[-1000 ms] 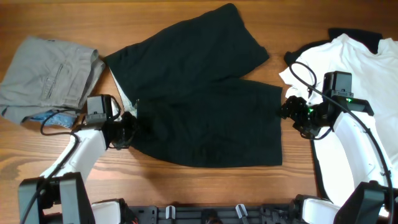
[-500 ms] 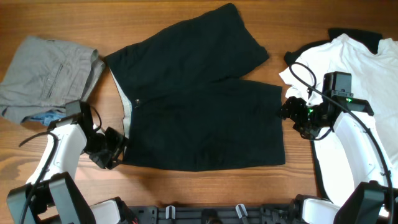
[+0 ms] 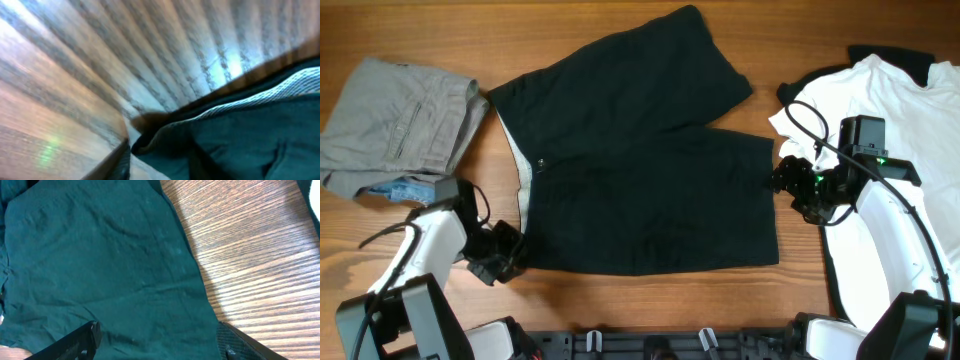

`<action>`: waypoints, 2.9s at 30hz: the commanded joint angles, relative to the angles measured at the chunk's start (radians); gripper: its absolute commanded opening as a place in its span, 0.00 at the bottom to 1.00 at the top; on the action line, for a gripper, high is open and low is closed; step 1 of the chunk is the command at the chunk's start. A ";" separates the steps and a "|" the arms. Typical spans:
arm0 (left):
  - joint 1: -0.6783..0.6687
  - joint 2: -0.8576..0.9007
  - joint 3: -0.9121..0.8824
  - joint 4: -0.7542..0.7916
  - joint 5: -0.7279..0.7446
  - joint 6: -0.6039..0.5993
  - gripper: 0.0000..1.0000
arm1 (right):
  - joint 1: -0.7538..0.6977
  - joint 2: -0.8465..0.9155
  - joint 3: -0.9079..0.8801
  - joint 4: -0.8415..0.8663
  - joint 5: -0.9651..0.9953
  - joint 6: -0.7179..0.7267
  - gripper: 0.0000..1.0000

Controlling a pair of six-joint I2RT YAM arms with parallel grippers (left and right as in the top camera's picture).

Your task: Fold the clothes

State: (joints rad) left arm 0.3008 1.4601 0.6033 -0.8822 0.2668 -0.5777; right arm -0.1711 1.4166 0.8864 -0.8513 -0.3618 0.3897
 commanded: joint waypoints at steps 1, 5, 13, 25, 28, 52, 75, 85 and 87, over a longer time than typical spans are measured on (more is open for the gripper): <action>0.005 -0.013 -0.018 0.041 -0.021 -0.008 0.15 | 0.000 0.009 -0.004 -0.008 0.006 0.008 0.79; 0.005 -0.013 -0.018 0.021 -0.012 -0.007 0.04 | 0.000 0.033 -0.006 -0.024 0.029 0.051 0.82; 0.005 -0.013 -0.011 0.019 0.051 -0.006 0.04 | -0.001 0.141 -0.157 -0.013 0.037 0.118 0.77; 0.005 -0.013 -0.006 0.031 0.054 -0.002 0.04 | -0.001 0.172 -0.241 -0.002 0.025 0.194 0.42; 0.005 -0.013 -0.006 0.034 0.055 0.003 0.04 | -0.001 0.172 -0.241 -0.026 0.025 0.202 0.35; 0.005 -0.013 -0.006 0.042 0.055 0.024 0.04 | 0.000 -0.050 -0.259 -0.143 0.050 0.238 0.35; 0.005 -0.013 -0.006 0.045 0.055 0.024 0.04 | 0.000 -0.049 -0.391 0.077 0.055 0.264 0.10; 0.005 -0.058 0.053 -0.077 0.150 0.081 0.04 | -0.001 -0.082 -0.126 -0.098 0.055 0.170 0.04; 0.004 -0.103 0.076 -0.124 0.163 0.102 0.04 | -0.001 -0.105 -0.013 -0.171 0.055 0.146 0.04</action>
State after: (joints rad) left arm 0.3016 1.4384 0.6220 -0.9535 0.3691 -0.5301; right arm -0.1730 1.3563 0.6849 -0.9512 -0.3302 0.6010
